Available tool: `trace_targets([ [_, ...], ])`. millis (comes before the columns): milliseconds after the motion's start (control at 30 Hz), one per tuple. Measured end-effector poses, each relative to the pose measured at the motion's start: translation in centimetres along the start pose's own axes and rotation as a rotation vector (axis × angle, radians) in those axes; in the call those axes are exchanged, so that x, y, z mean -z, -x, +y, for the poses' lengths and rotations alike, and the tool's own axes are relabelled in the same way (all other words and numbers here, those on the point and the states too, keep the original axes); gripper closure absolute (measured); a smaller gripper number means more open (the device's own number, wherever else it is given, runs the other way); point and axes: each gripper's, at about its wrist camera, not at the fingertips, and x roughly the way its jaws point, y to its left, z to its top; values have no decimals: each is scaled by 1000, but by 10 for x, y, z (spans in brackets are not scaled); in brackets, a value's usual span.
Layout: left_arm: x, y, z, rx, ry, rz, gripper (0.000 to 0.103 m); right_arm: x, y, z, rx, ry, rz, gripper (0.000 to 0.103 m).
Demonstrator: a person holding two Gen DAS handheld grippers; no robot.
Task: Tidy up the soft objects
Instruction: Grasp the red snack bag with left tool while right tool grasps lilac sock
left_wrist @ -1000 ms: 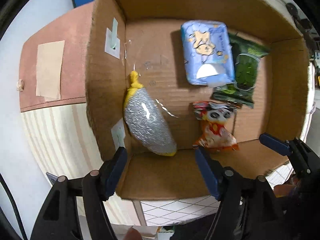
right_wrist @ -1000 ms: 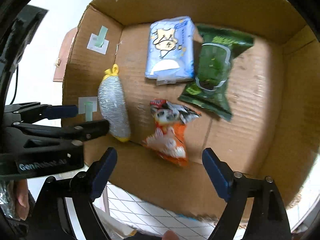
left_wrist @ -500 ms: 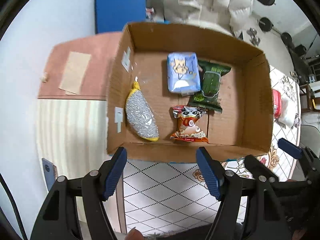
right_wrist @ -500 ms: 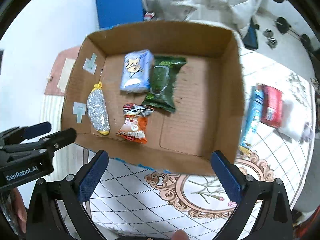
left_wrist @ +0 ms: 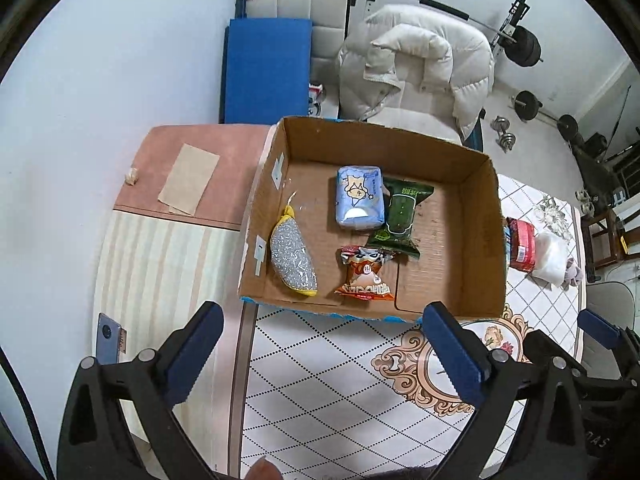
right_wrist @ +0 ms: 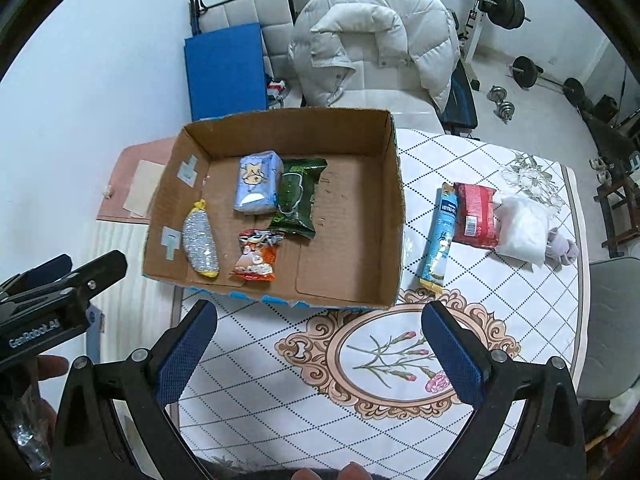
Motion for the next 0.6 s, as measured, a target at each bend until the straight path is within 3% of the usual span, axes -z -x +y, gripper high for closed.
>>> trace_targets([
  [233, 8, 19, -11, -8, 17, -26, 1, 10, 20, 1, -41, 16, -28, 0],
  [367, 4, 31, -42, -39, -35, -57, 1, 11, 27, -20, -84, -4, -42, 0],
  [500, -9, 24, -103, -11, -116, -47, 1, 3, 36, -85, -83, -108, -63, 0],
  [600, -22, 4, -162, 38, -175, -10, 1, -8, 32, -160, -31, -211, -56, 0],
])
